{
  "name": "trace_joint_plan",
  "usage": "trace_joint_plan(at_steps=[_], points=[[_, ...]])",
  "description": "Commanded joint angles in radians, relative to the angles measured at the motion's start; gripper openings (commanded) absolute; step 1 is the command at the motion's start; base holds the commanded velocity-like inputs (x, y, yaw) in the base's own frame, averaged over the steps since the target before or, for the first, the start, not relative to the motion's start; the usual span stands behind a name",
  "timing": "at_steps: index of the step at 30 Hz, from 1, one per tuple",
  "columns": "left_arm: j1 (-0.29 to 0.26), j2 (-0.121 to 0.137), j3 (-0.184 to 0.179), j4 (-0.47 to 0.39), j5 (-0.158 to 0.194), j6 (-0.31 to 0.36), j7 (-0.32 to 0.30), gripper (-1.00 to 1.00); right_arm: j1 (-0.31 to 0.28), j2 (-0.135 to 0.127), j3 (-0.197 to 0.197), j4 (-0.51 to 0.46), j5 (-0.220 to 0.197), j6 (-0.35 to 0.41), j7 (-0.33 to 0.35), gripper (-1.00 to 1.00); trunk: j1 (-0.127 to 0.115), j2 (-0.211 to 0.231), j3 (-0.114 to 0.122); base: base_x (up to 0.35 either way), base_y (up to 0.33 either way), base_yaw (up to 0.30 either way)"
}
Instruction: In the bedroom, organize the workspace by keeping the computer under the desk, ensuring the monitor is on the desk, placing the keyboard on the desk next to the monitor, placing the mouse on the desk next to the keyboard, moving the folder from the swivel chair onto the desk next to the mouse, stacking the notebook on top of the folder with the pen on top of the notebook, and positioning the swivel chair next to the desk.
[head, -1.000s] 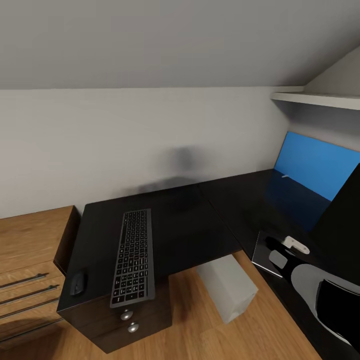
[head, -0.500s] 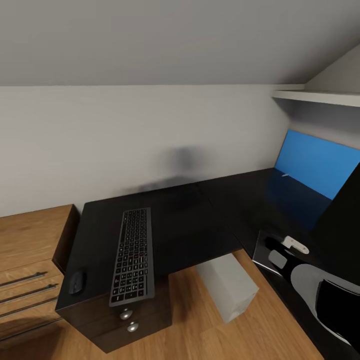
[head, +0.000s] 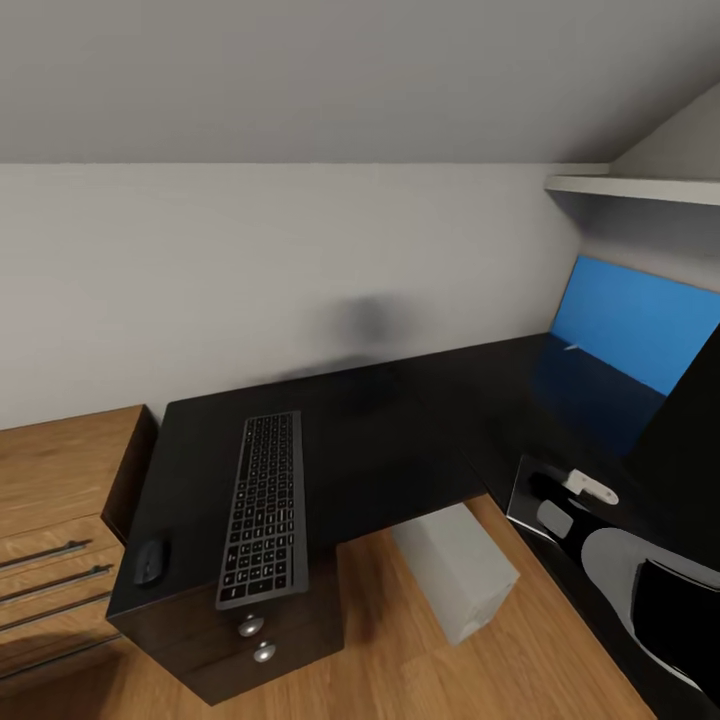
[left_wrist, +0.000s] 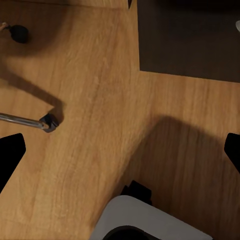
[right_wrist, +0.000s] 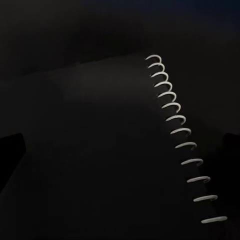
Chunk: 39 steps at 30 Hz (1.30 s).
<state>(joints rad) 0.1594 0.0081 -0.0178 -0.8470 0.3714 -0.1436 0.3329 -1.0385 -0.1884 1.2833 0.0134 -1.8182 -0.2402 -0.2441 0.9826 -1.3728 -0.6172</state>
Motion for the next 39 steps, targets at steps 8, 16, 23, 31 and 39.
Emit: trace_joint_plan(at_steps=[8, 16, 23, 31, 39], points=[[0.0, 0.0, -0.004, -0.001, 0.009, -0.004, 0.001, 1.0, 0.0, 0.0, -0.018, -0.001, -0.024, 0.016, 0.0, 1.0, 0.004, -0.007, -0.004, 0.0, 0.0, 0.0], [0.0, 0.001, -0.004, 0.002, 0.009, -0.005, 0.0, 1.0, 0.0, 0.0, -0.018, -0.001, -0.024, 0.016, 0.0, 1.0, 0.004, -0.007, -0.004, -0.001, 0.0, 0.0], [0.0, 0.001, -0.005, 0.003, 0.009, -0.004, 0.0, 1.0, 0.0, 0.0, -0.018, -0.002, -0.024, 0.016, 0.0, 1.0, 0.004, -0.007, -0.004, -0.128, 0.081, 0.0], [0.0, 0.001, -0.005, 0.004, 0.008, -0.005, 0.0, 1.0, 0.0, 0.0, -0.018, -0.002, -0.024, 0.016, 0.0, 1.0, 0.004, -0.007, -0.004, -0.033, 0.026, 0.0], [0.0, 0.001, -0.005, 0.003, 0.008, -0.004, 0.0, 1.0, 0.0, 0.0, -0.017, -0.002, -0.024, 0.016, 0.0, 1.0, 0.004, -0.007, -0.004, -0.003, 0.143, 0.0]])
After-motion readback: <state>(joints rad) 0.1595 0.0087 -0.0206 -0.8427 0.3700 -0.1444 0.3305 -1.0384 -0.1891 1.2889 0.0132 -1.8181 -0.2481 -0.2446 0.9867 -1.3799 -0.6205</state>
